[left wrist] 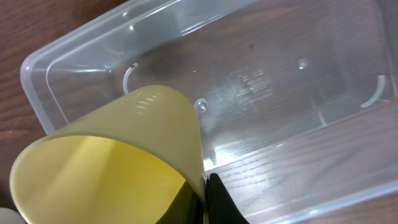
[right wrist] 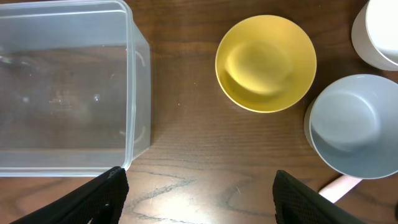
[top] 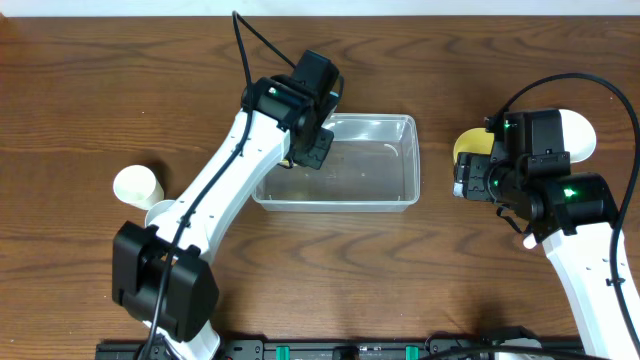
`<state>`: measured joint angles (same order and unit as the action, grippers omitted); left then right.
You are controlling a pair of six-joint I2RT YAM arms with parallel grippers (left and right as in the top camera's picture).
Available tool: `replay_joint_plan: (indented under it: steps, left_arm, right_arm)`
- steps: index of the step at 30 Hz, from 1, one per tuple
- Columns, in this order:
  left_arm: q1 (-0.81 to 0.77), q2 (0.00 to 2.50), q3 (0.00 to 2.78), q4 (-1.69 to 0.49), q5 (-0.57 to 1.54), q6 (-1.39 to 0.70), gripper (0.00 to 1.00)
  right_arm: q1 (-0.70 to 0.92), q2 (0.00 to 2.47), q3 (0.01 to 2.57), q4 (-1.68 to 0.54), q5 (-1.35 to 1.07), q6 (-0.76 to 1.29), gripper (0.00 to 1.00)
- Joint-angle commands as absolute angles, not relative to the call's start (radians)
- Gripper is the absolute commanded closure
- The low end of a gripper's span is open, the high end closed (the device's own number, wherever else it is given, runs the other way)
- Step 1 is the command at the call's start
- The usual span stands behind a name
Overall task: Pack container
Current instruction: 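Carry the yellow cup into the container's left corner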
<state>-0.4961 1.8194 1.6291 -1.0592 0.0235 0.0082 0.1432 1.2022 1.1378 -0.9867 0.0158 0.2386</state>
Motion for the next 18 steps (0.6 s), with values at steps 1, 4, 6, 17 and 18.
replay_joint_plan:
  steps: [1, 4, 6, 17, 18]
  left_arm:
    - [-0.46, 1.839, 1.628, -1.063, 0.046, 0.027, 0.94]
    - [-0.432, 1.86, 1.628, -1.057, 0.072, 0.035, 0.94]
    - [-0.416, 1.879, 1.627, -1.049, 0.09, 0.042, 0.94]
    - [-0.397, 1.992, 1.627, -0.992, 0.09, 0.053, 0.94]
    - [-0.398, 2.002, 1.627, -0.989, 0.09, 0.053, 0.94]
  right_arm:
    - [0.138, 1.205, 1.147, -0.989, 0.023, 0.258, 0.24]
    - [0.138, 1.205, 1.147, -0.989, 0.022, 0.258, 0.24]
    - [0.138, 1.205, 1.147, -0.988, 0.022, 0.258, 0.24]
    - [0.138, 1.205, 1.147, -0.989, 0.022, 0.258, 0.24]
    - [0.138, 1.205, 1.147, -0.989, 0.022, 0.258, 0.24]
